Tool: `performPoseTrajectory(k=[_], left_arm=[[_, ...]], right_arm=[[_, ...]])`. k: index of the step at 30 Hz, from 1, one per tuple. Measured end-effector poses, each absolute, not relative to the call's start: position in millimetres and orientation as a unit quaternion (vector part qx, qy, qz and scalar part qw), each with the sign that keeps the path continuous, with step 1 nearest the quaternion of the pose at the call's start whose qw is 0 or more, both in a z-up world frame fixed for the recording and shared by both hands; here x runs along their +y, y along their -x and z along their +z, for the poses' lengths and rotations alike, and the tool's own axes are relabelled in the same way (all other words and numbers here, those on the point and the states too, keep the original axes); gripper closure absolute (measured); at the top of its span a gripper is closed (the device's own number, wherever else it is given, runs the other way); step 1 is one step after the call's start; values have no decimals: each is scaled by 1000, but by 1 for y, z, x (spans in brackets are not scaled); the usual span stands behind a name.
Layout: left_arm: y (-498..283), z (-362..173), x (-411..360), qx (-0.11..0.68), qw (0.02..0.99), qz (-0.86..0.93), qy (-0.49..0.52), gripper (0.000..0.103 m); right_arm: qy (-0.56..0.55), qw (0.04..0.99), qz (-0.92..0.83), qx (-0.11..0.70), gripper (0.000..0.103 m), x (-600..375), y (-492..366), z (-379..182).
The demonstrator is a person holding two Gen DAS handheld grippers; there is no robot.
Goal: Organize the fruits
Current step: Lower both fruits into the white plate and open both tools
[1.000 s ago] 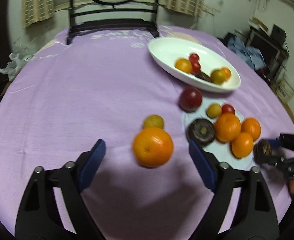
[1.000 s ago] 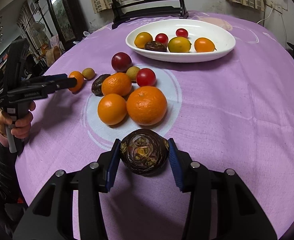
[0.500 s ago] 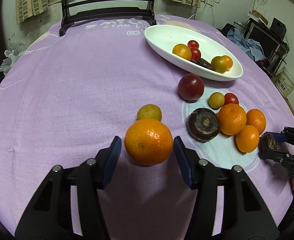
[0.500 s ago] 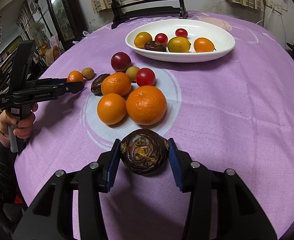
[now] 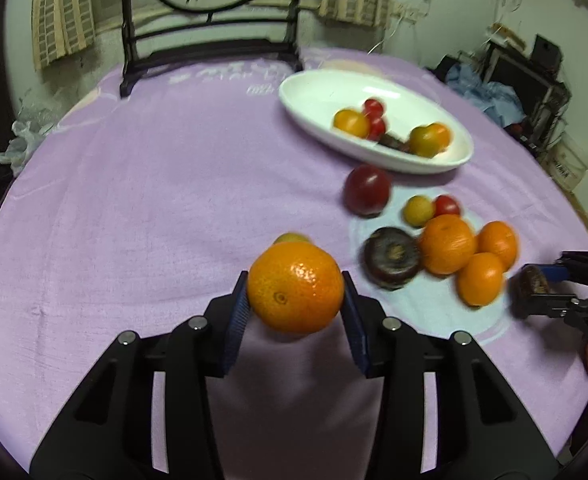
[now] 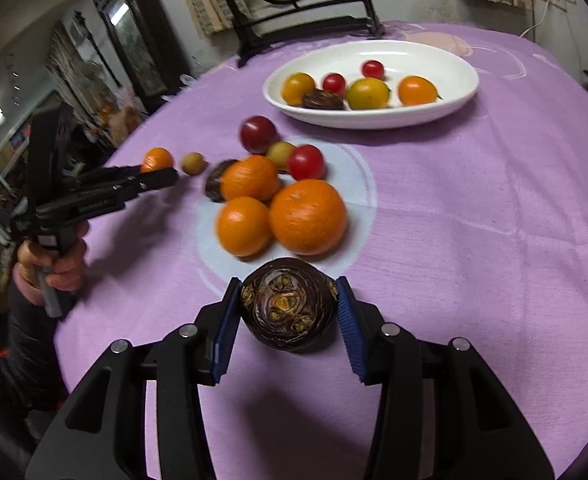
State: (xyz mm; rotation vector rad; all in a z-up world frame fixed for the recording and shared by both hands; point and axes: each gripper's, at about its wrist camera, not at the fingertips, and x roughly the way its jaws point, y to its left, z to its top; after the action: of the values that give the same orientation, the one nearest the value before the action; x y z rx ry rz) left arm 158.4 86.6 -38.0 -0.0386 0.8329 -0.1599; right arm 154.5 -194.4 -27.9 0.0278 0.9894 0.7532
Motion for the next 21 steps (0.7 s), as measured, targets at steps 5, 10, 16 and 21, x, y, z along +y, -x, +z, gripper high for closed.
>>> performPoseTrajectory(k=[5, 10, 16, 21], left_arm=[[-148, -18, 79, 364, 922, -126, 41, 59], [-176, 12, 62, 327, 932, -136, 80, 59], [-252, 25, 33, 331, 939, -80, 53, 59], [-313, 9, 25, 369, 927, -48, 51, 59]], right_arm=[[-57, 809, 410, 418, 56, -198, -149, -4], [-95, 855, 367, 354, 56, -199, -185, 35], [-80, 918, 231, 313, 56, -186, -275, 39], [-78, 906, 208, 361, 56, -180, -330, 13]])
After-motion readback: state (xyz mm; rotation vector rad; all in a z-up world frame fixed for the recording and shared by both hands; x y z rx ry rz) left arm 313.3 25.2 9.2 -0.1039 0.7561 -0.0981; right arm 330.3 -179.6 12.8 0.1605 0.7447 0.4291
